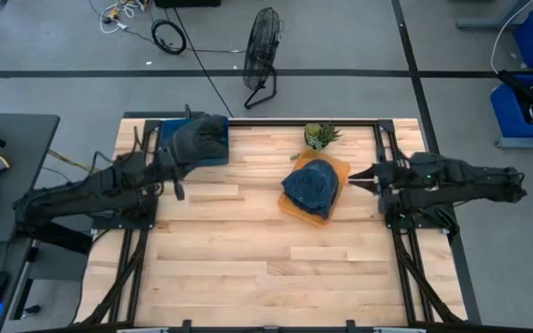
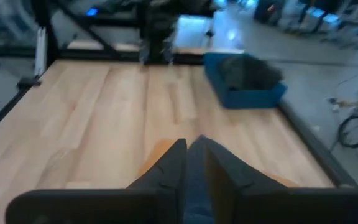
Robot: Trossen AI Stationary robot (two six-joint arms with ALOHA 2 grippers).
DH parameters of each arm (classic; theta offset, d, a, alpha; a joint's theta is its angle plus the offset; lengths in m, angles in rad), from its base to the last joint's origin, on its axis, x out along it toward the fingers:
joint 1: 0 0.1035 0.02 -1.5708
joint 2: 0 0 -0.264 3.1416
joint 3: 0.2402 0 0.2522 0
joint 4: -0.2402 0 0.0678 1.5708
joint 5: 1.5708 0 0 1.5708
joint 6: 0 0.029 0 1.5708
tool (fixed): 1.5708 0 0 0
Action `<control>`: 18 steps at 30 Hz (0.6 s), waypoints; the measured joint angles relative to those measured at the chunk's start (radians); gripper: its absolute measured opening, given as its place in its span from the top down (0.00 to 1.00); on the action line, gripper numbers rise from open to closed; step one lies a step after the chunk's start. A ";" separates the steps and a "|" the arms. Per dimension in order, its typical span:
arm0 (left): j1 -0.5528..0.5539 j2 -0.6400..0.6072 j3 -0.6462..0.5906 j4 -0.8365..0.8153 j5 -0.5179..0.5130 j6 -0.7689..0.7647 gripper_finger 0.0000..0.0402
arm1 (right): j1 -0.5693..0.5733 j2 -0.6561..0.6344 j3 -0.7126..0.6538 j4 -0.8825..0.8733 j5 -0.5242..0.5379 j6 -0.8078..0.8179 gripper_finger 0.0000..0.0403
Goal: Pick & Place hat
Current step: Return to Home Position
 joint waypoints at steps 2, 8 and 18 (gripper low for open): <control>-0.008 -0.066 -0.093 0.096 0.028 -0.004 0.99 | 0.000 -0.083 -0.058 0.008 0.046 0.015 0.86; -0.013 -0.233 -0.233 0.166 0.037 -0.032 0.99 | -0.001 -0.337 -0.259 0.132 0.122 0.102 0.86; -0.013 -0.400 -0.311 0.185 0.204 0.102 0.99 | -0.001 -0.430 -0.453 0.344 0.130 0.038 0.86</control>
